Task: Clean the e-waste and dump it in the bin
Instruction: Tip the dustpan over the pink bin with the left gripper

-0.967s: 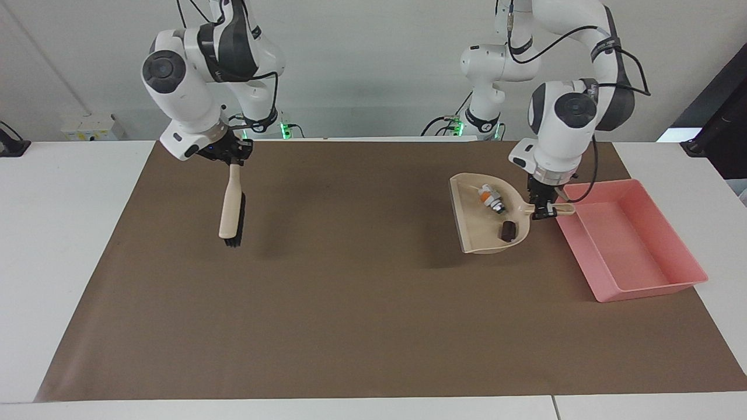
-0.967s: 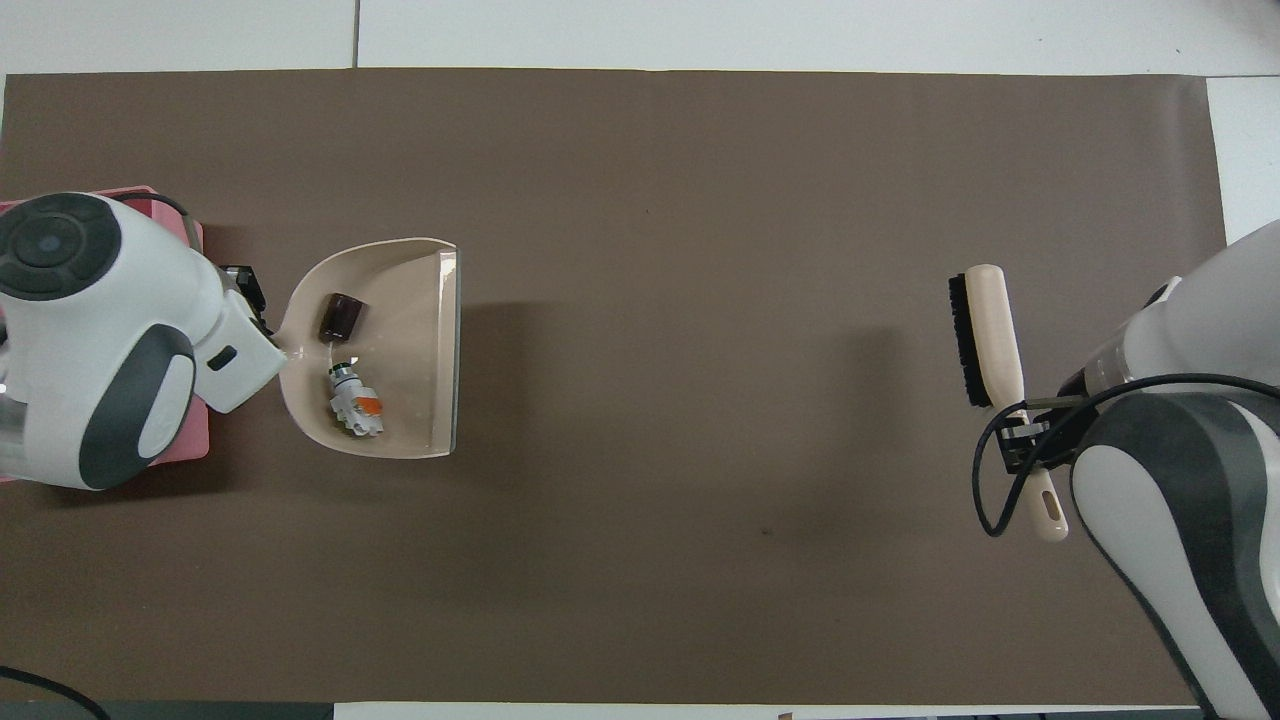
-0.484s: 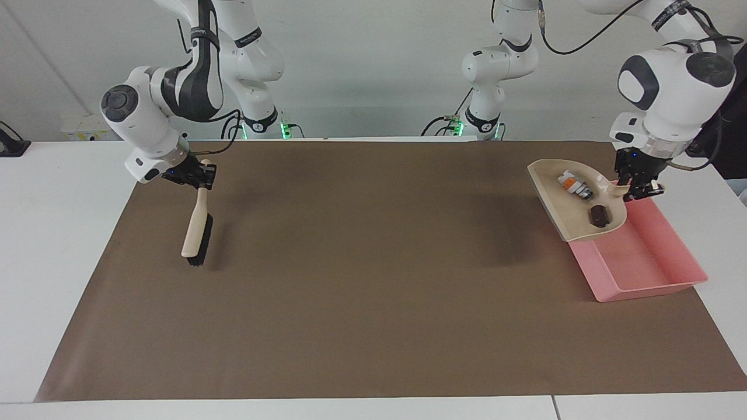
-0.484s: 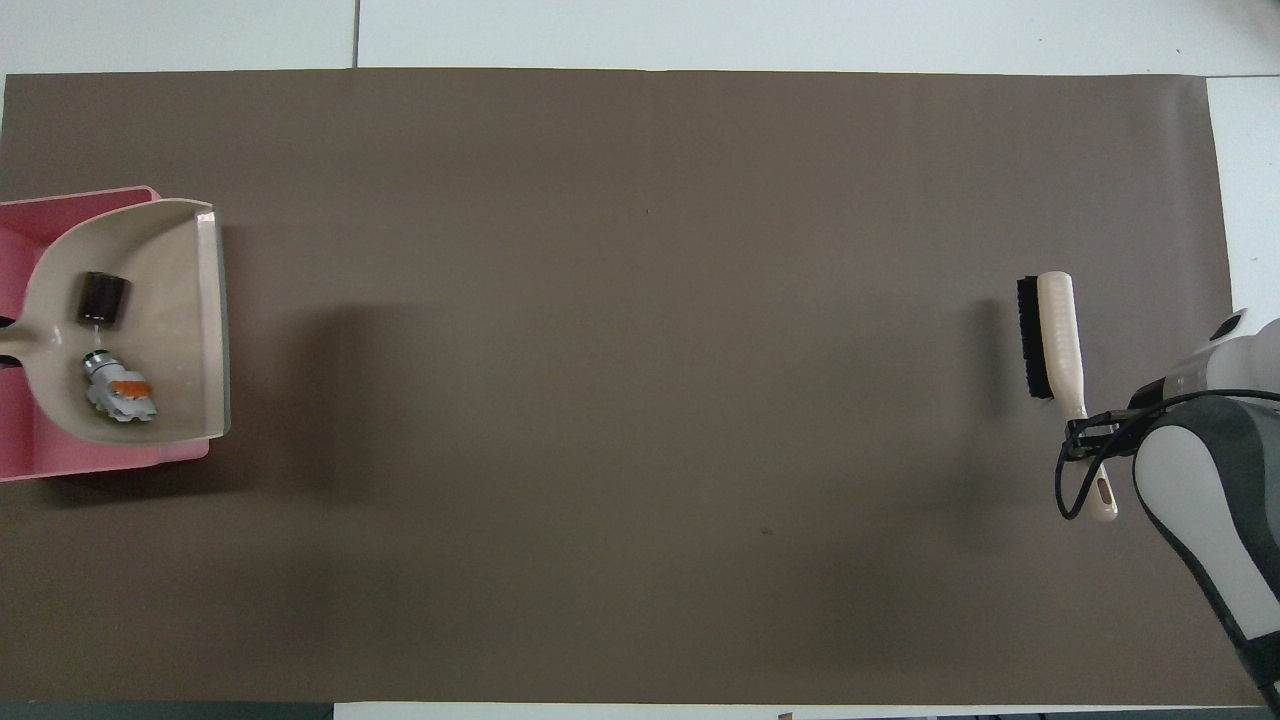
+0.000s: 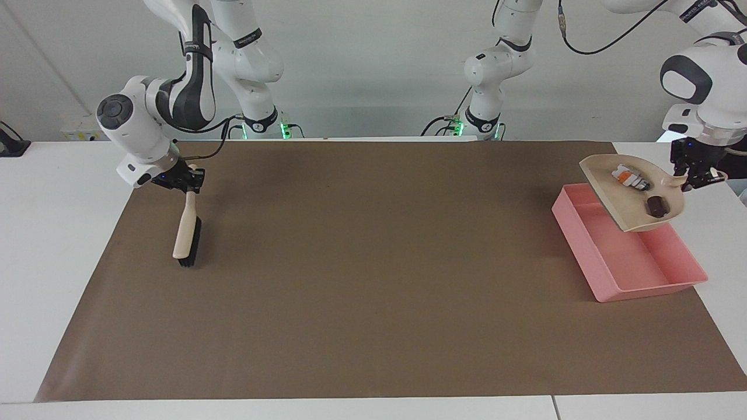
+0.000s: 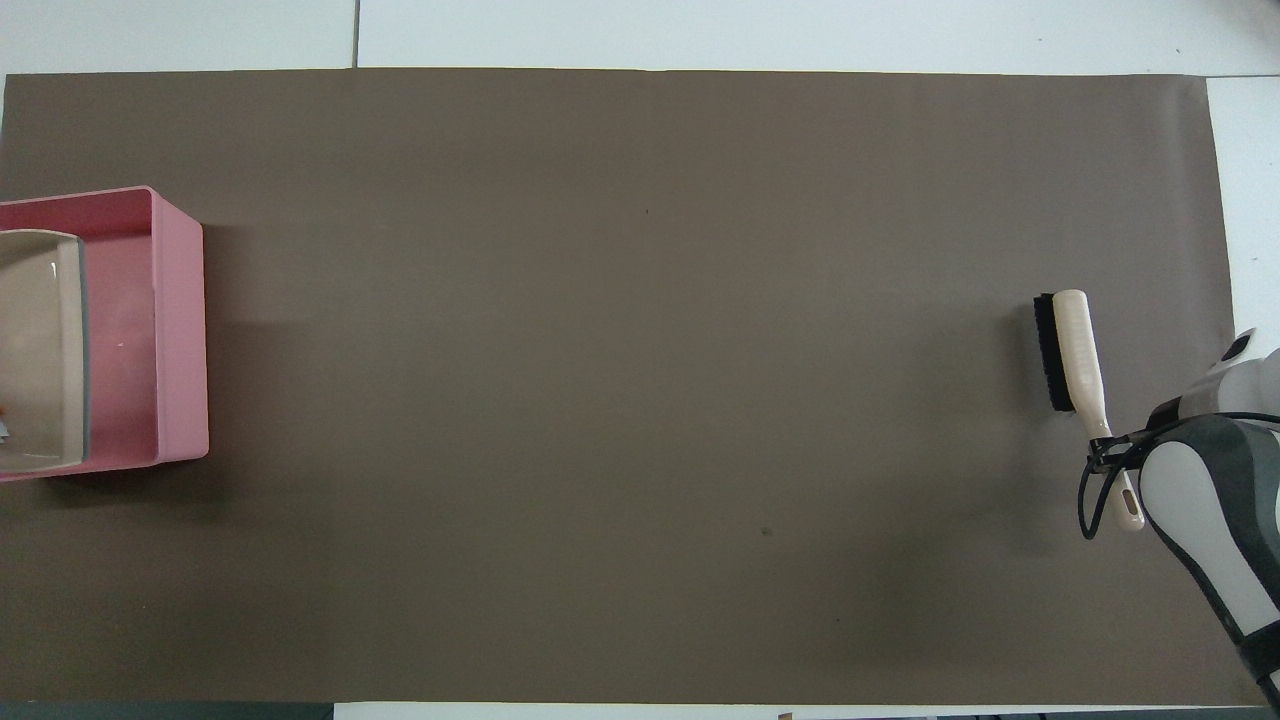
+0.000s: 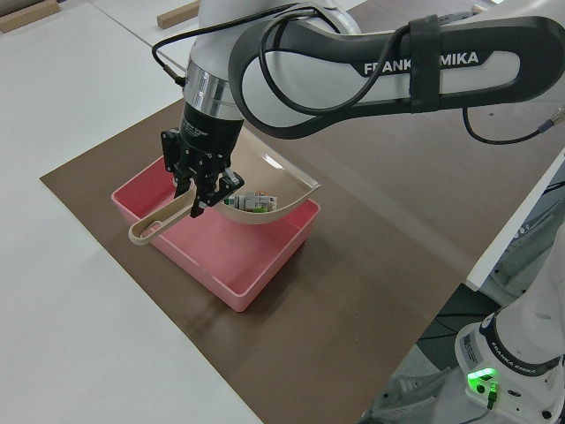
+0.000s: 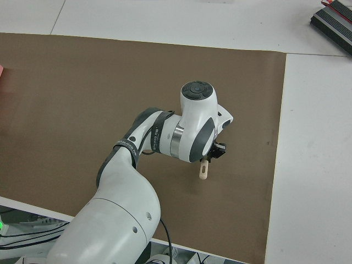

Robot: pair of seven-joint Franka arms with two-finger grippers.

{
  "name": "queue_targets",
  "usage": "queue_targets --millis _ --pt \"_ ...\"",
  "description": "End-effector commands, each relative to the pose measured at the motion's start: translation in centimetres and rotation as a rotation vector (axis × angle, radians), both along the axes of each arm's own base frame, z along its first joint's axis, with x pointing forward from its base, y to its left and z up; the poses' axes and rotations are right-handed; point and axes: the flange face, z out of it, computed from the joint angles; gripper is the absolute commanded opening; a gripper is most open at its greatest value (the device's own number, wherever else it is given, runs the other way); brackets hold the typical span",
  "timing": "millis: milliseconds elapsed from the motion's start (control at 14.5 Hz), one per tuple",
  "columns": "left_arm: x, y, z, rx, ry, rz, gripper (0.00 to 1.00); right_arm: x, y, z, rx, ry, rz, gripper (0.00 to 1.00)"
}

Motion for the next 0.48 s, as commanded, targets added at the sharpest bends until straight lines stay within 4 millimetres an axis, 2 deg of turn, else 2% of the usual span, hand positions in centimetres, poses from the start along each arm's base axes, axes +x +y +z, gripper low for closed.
queue_targets --millis 0,138,415 --pt "1.0 1.1 -0.1 0.142 0.015 -0.057 0.0 -0.2 -0.7 -0.3 -0.012 -0.009 0.016 0.01" --pt "1.0 1.2 -0.1 0.253 0.018 -0.02 0.0 -0.2 -0.8 -0.3 -0.015 -0.01 0.006 0.03" --pt "0.4 -1.5 -2.4 0.475 0.027 -0.022 0.0 -0.3 -0.7 -0.4 -0.02 -0.011 -0.02 0.07"
